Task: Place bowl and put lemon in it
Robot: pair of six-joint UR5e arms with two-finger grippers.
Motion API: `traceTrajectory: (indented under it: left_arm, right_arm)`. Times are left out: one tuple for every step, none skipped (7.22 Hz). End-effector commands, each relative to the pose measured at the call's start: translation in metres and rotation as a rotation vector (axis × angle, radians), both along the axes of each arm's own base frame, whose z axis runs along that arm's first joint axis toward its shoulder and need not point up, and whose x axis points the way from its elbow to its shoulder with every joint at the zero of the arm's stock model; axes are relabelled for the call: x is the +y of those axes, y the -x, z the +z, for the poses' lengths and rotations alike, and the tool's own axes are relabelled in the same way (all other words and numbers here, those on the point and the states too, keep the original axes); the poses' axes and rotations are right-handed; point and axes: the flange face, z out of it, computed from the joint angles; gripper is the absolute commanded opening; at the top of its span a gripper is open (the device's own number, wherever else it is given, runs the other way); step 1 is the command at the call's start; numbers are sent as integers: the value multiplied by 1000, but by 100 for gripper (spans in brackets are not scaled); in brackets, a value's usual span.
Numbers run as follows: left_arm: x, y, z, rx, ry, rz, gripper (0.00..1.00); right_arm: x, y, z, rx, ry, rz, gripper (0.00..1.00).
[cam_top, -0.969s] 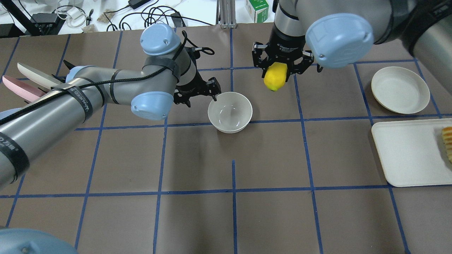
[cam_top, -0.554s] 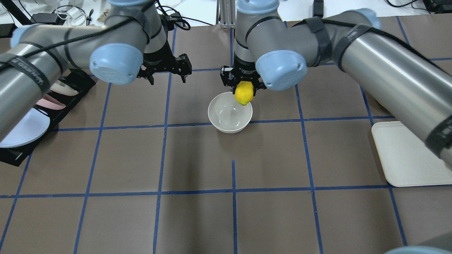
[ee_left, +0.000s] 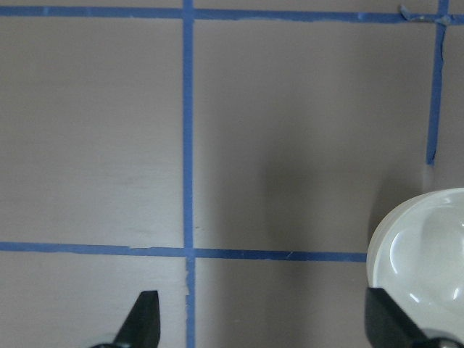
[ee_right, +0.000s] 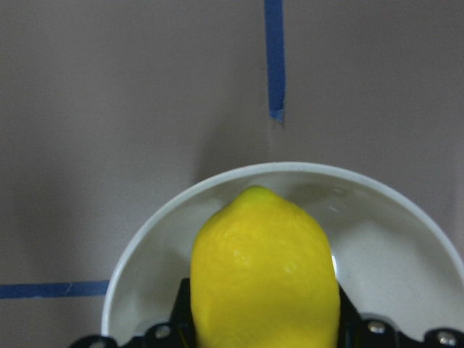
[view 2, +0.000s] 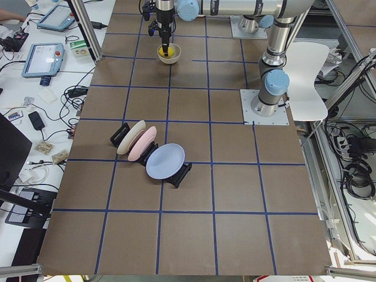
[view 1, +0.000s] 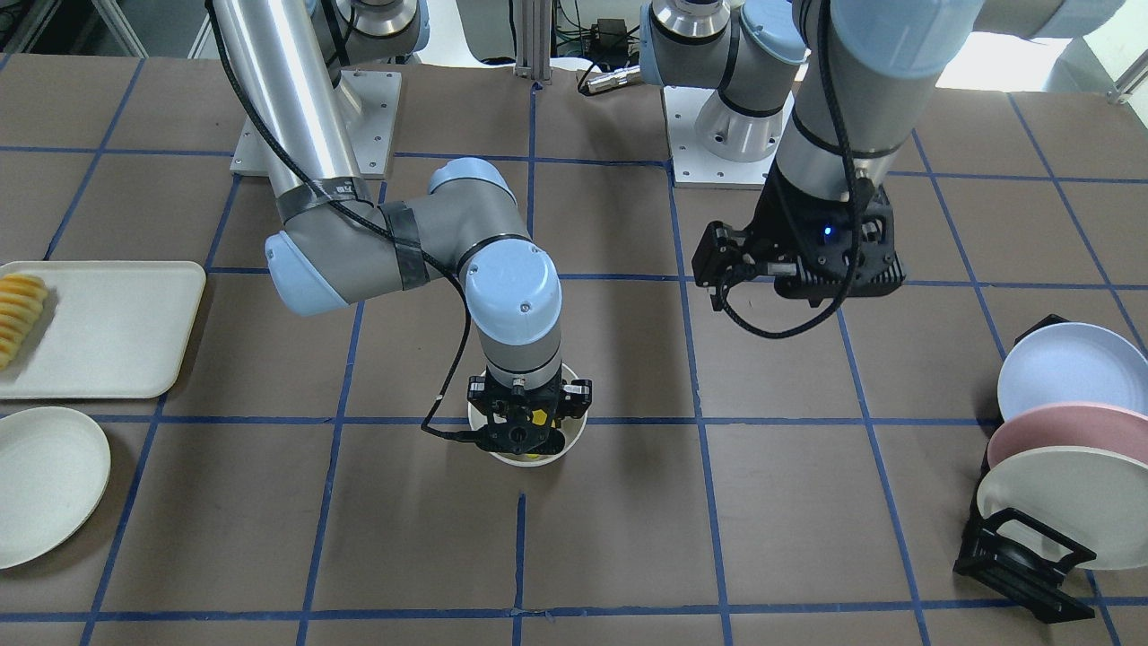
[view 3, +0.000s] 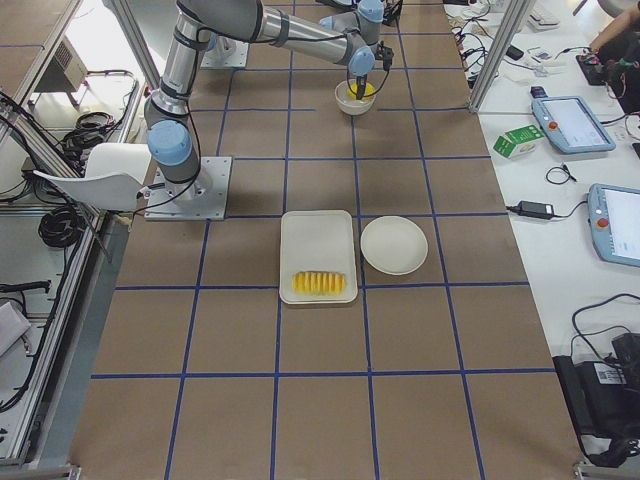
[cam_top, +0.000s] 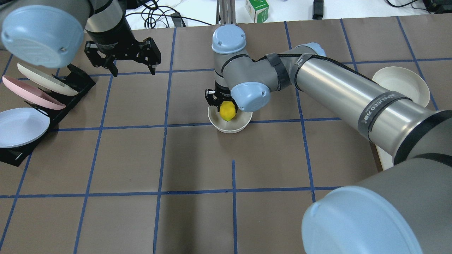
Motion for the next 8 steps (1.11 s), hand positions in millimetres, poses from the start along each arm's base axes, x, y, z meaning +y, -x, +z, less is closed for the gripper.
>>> traceTrajectory:
  left_arm:
    - [36, -6, 17, -2, -20, 2, 100]
    - [39, -14, 15, -1, -31, -16, 100]
    - [42, -20, 13, 6, -34, -33, 100]
    - [45, -25, 13, -1, -36, -27, 100]
    - [42, -31, 14, 5, -30, -12, 100]
    - [42, -35, 14, 11, -30, -10, 100]
    - [45, -33, 16, 9, -30, -15, 100]
    - [48, -32, 20, 11, -22, -16, 100]
  right_arm:
    - [-1, -1, -3, 8, 7, 45, 99]
    - [-2, 4, 24, -2, 36, 43, 100]
    - [6, 11, 65, -15, 74, 38, 100]
    - [19, 30, 109, -4, 46, 20, 100]
    - [32, 62, 155, -1, 23, -19, 100]
    - [48, 98, 198, 10, 4, -57, 100]
    - [56, 146, 230, 15, -11, -70, 100]
    - [65, 192, 252, 14, -26, -84, 100]
